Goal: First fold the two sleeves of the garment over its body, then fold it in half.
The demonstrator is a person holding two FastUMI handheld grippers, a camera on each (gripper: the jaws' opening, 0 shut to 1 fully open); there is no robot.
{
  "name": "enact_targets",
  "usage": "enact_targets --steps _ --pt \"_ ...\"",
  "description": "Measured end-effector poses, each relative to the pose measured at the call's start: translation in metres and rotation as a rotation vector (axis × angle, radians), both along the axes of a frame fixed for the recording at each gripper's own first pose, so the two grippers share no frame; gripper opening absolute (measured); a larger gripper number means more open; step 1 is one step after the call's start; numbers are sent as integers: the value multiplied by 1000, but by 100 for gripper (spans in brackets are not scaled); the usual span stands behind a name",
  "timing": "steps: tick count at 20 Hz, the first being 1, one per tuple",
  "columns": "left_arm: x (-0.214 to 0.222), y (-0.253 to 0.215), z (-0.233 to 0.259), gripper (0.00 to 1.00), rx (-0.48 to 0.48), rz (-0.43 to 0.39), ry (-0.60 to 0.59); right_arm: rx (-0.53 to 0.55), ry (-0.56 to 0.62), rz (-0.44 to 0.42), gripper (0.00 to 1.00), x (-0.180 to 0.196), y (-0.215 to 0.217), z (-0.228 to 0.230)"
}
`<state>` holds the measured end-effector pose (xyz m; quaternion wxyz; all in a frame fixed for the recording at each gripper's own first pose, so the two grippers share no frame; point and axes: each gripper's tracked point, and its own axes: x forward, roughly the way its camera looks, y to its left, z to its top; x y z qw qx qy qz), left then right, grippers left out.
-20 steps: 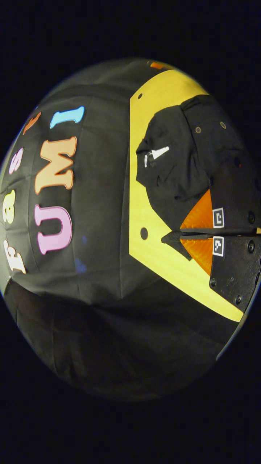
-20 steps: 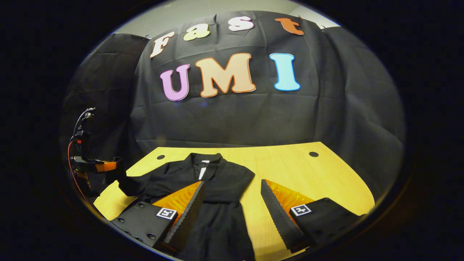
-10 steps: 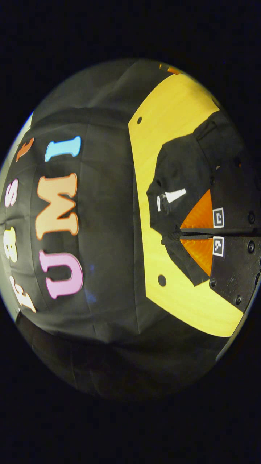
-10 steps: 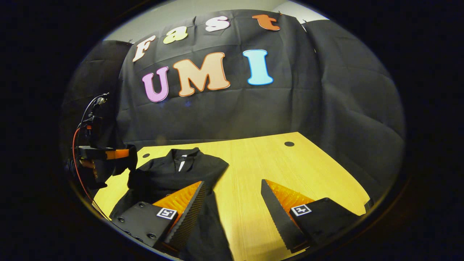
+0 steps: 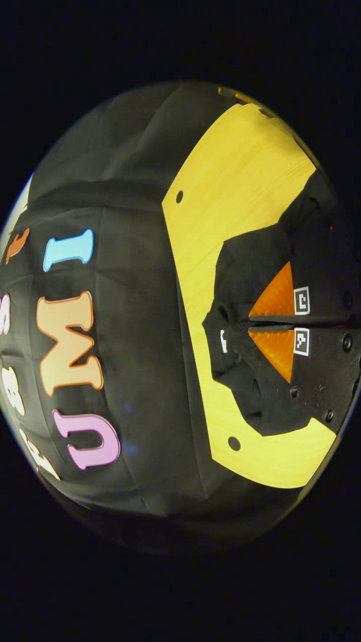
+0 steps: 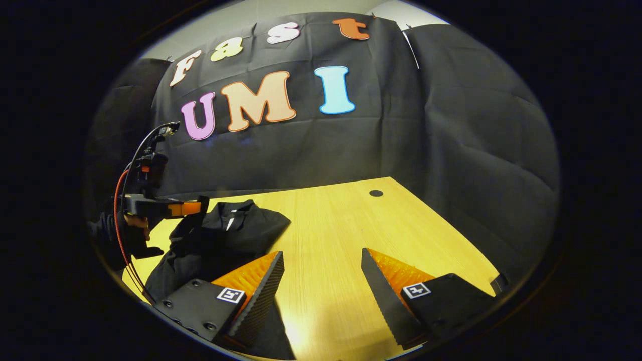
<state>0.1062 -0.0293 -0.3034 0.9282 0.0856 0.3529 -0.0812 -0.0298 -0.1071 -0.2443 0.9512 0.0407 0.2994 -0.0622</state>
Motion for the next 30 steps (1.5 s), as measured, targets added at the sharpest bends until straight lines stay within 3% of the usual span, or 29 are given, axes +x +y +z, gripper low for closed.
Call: enact_targets --steps 6,7,8,10,11,18,24,25,28,30 --pt "11 -27 -33 0 75 -7 71 2 26 -40 94 -9 -23 -5" --pt "11 -34 -35 0 44 2 80 6 28 -38 94 -9 -24 -5" --pt "6 -42 -36 10 -1 16 82 9 27 -31 94 -10 -23 -4" --pt "-2 -36 -22 100 -17 47 59 14 25 4 98 -8 -19 -5" --pt "-6 -28 -14 93 -11 63 46 21 28 29 98 -6 -15 -6" --pt "-85 54 32 95 52 176 11 53 61 218 98 -5 32 -24" --pt "-176 125 38 95 108 226 42 76 123 252 98 -29 82 -46" --pt "-192 135 36 95 110 239 55 69 133 259 94 -35 89 -50" --pt "-242 160 22 95 106 279 115 33 178 266 98 -58 98 -65" --pt "-273 172 12 95 104 301 158 28 204 264 94 -75 104 -74"
